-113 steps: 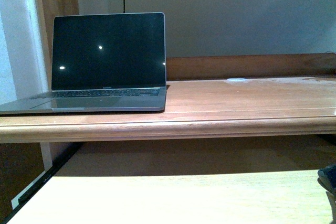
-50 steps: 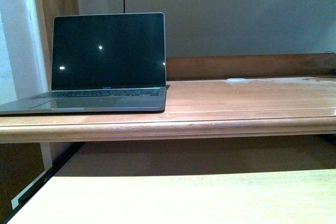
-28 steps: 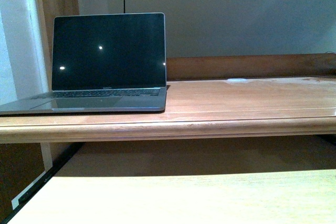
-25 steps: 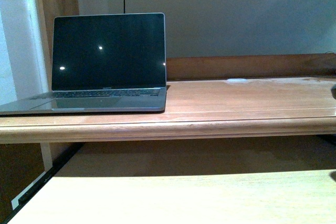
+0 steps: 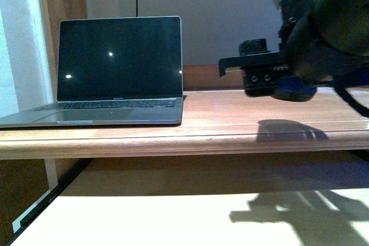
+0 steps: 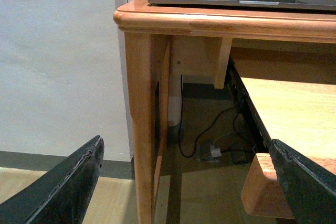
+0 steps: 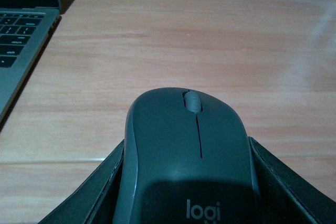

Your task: Place mouse

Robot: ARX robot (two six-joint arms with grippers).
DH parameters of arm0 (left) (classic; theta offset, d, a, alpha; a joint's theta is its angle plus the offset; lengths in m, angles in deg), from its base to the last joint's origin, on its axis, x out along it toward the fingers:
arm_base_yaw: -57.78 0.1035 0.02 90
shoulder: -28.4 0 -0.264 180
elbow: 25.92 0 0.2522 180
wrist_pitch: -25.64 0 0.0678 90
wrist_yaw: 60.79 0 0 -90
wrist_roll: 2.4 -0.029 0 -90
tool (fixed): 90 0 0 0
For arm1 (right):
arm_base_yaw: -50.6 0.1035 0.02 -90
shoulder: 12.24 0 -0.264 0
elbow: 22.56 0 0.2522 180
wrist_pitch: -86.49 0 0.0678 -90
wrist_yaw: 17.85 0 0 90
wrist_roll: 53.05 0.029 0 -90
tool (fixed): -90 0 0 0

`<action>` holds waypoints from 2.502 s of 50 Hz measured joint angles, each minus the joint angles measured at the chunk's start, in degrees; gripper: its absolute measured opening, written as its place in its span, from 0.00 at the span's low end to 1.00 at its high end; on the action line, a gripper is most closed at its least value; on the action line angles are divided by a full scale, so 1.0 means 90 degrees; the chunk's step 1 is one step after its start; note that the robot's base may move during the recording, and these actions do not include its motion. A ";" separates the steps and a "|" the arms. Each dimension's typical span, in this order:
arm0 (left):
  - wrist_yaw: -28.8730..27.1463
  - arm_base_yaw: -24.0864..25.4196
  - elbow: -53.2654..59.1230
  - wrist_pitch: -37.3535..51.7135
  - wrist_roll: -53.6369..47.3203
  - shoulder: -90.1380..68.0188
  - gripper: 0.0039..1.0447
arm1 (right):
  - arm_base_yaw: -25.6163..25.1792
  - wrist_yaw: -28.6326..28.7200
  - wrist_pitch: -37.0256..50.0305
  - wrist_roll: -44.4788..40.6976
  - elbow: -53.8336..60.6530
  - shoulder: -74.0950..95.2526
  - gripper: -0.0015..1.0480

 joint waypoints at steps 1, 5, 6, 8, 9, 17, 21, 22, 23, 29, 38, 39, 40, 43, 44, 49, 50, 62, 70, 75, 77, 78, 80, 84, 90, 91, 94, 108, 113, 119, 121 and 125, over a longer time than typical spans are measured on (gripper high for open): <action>0.0000 0.0000 0.0000 0.0000 0.0000 0.0000 0.93 | 0.0051 -0.0087 0.0029 0.0002 -0.0124 0.0146 0.55; 0.0000 0.0000 0.0000 0.0000 0.0000 0.0000 0.93 | 0.0134 -0.0231 0.0109 0.0010 -0.0396 0.0471 0.55; 0.0000 0.0000 0.0000 0.0000 0.0000 0.0000 0.93 | 0.0143 -0.0253 0.0119 0.0012 -0.0437 0.0517 0.55; 0.0000 0.0000 0.0000 0.0000 0.0000 0.0000 0.93 | 0.0175 -0.0313 0.0165 0.0012 -0.0561 0.0668 0.55; 0.0000 0.0000 0.0000 0.0000 0.0000 0.0000 0.93 | 0.0182 -0.0335 0.0199 0.0010 -0.0607 0.0733 0.55; 0.0000 0.0000 0.0000 0.0000 0.0000 0.0000 0.93 | 0.0189 -0.0605 0.0401 0.0002 -0.1117 0.1469 0.55; 0.0000 0.0000 0.0000 0.0000 0.0000 0.0000 0.93 | 0.0165 -0.0624 0.0469 -0.0002 -0.1277 0.1761 0.55; 0.0000 0.0000 0.0000 0.0000 0.0000 0.0000 0.93 | 0.0153 -0.0634 0.0486 -0.0002 -0.1321 0.1843 0.55; 0.0000 0.0000 0.0000 0.0000 0.0000 0.0000 0.93 | 0.0148 -0.0634 0.0500 0.0000 -0.1360 0.1904 0.55; 0.0000 0.0000 0.0000 0.0000 0.0000 0.0000 0.93 | 0.0114 -0.0634 0.0491 0.0000 -0.1673 0.2263 0.55; 0.0000 0.0000 0.0000 0.0000 0.0000 0.0000 0.93 | 0.0092 -0.0571 0.0503 -0.0073 -0.1889 0.2489 0.55; 0.0000 0.0000 0.0000 0.0000 0.0000 0.0000 0.93 | 0.0092 -0.0571 0.0512 -0.0104 -0.1889 0.2494 0.56; 0.0000 0.0000 0.0000 0.0000 0.0000 0.0000 0.93 | 0.0090 -0.0568 0.0529 -0.0153 -0.1889 0.2497 0.59; 0.0000 0.0000 0.0000 0.0000 0.0000 0.0000 0.93 | 0.0068 -0.0517 0.0585 -0.0177 -0.1889 0.2501 0.71; 0.0000 0.0000 0.0000 0.0000 0.0000 0.0000 0.93 | 0.0058 -0.0493 0.0607 -0.0180 -0.1889 0.2501 0.74; 0.0000 0.0000 0.0000 0.0000 0.0000 0.0000 0.93 | -0.0012 -0.0262 0.0770 -0.0168 -0.1846 0.2470 0.93; 0.0000 0.0000 0.0000 0.0000 0.0000 0.0000 0.93 | -0.0032 -0.0202 0.0799 -0.0160 -0.1814 0.2450 0.94; 0.0000 0.0000 0.0000 0.0000 0.0000 0.0000 0.93 | -0.0551 0.1508 0.0988 -0.0024 -0.0503 0.0828 0.93; 0.0000 0.0000 0.0000 0.0000 0.0000 0.0000 0.93 | -0.1389 0.3172 0.1139 -0.0090 0.0835 -0.0680 0.93; 0.0000 0.0000 0.0000 0.0000 0.0000 0.0000 0.93 | -0.2127 0.4267 0.1217 -0.0384 0.1783 -0.1513 0.93; 0.0000 0.0000 0.0000 0.0000 0.0000 0.0000 0.93 | -0.2365 0.4595 0.1219 -0.0491 0.2081 -0.1753 0.93; 0.0000 0.0000 0.0000 0.0000 0.0000 0.0000 0.93 | -0.2482 0.4765 0.1222 -0.0532 0.2225 -0.1863 0.93; 0.0000 0.0000 0.0000 0.0000 0.0000 0.0000 0.93 | -0.2654 0.5017 0.1231 -0.0597 0.2436 -0.2028 0.93; 0.0000 0.0000 0.0000 0.0000 0.0000 0.0000 0.93 | -0.2980 0.5523 0.1258 -0.0753 0.2841 -0.2334 0.93; 0.0000 0.0000 0.0000 0.0000 0.0000 0.0000 0.93 | -0.3555 0.6436 0.1224 -0.1010 0.3436 -0.2773 0.93; 0.0000 0.0000 0.0000 0.0000 0.0000 0.0000 0.93 | -0.3619 0.6528 0.1209 -0.1022 0.3485 -0.2810 0.93; 0.0000 0.0000 0.0000 0.0000 0.0000 0.0000 0.93 | -0.3951 0.6992 0.1134 -0.1132 0.3716 -0.2973 0.93; 0.0000 0.0000 0.0000 0.0000 0.0000 0.0000 0.93 | -0.6210 1.0584 -0.0255 -0.2215 0.4362 -0.3657 0.93; 0.0000 0.0000 0.0000 0.0000 0.0000 0.0000 0.93 | -0.6625 1.1159 -0.1273 -0.3320 0.4398 -0.3611 0.93; 0.0000 0.0000 0.0000 0.0000 0.0000 0.0000 0.93 | -0.6856 1.1686 -0.2686 -0.4894 0.4430 -0.3470 0.93; 0.0000 0.0000 0.0000 0.0000 0.0000 0.0000 0.93 | -0.6914 1.1808 -0.3164 -0.5379 0.4430 -0.3373 0.93; 0.0000 0.0000 0.0000 0.0000 0.0000 0.0000 0.93 | -0.7016 1.1902 -0.4104 -0.6424 0.4413 -0.3070 0.93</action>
